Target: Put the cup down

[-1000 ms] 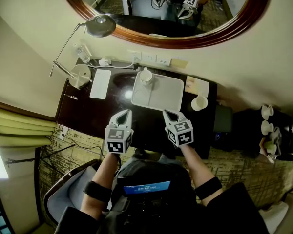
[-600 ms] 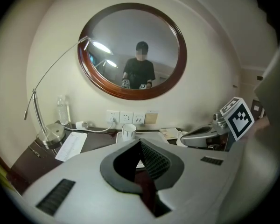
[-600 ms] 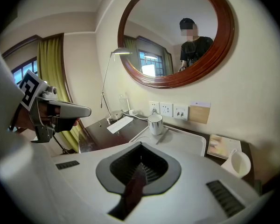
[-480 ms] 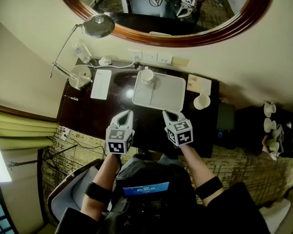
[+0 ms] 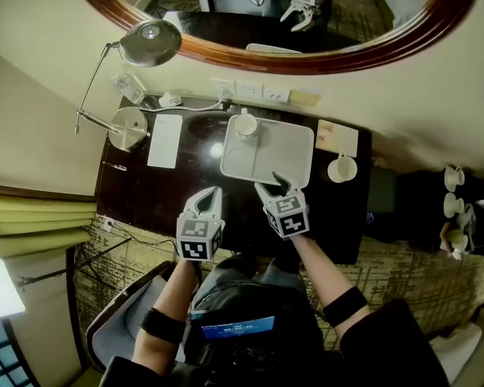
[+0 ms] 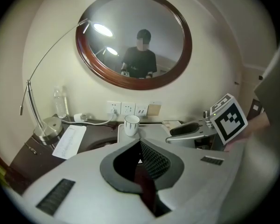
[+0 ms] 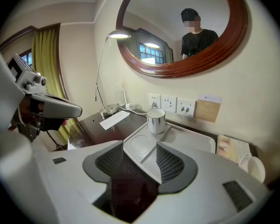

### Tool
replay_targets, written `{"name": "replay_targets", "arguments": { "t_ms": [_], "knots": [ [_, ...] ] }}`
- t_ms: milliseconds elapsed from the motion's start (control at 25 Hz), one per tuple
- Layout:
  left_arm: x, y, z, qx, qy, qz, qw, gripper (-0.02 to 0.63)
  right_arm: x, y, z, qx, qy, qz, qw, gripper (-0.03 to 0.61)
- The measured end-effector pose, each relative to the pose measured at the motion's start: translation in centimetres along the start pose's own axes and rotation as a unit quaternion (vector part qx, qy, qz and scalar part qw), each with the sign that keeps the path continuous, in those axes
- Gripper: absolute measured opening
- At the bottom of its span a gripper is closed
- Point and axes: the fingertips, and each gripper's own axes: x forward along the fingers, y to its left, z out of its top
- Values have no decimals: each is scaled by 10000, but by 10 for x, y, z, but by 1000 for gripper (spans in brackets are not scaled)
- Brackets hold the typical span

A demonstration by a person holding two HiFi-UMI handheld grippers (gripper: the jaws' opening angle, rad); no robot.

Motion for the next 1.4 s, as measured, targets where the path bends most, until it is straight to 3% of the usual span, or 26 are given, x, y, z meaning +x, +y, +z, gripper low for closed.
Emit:
{"name": "replay_targets", "arguments": {
  "t_ms": [80,200,520,880,1280,1320,1360,1400],
  "knots": [
    [11,2,0,-23,32,-3,10000,5,18,-5,7,-49,-9,-43,10000,332],
    [27,2,3,-20,70,4,10000,5,42,-10,25,-30,-30,-83,10000,402],
    [58,9,12,-125,93,46,9999,5,106,-29,59,-151,-80,-213,9996,518],
    [79,25,8,-240,119,118,9996,5,170,-44,74,-116,-54,-214,9997,546],
    [73,37,-14,-313,230,268,9989,5,193,-52,80,-210,-62,-243,9995,543],
    [72,40,-16,-323,231,303,9988,5,195,-52,80,-251,-43,-235,9994,540],
    [71,40,-17,-347,251,304,9986,5,196,-53,81,-288,-34,-231,9993,483],
    [71,40,-18,-373,275,287,9985,5,197,-53,82,-311,-33,-230,9992,475]
  ]
}}
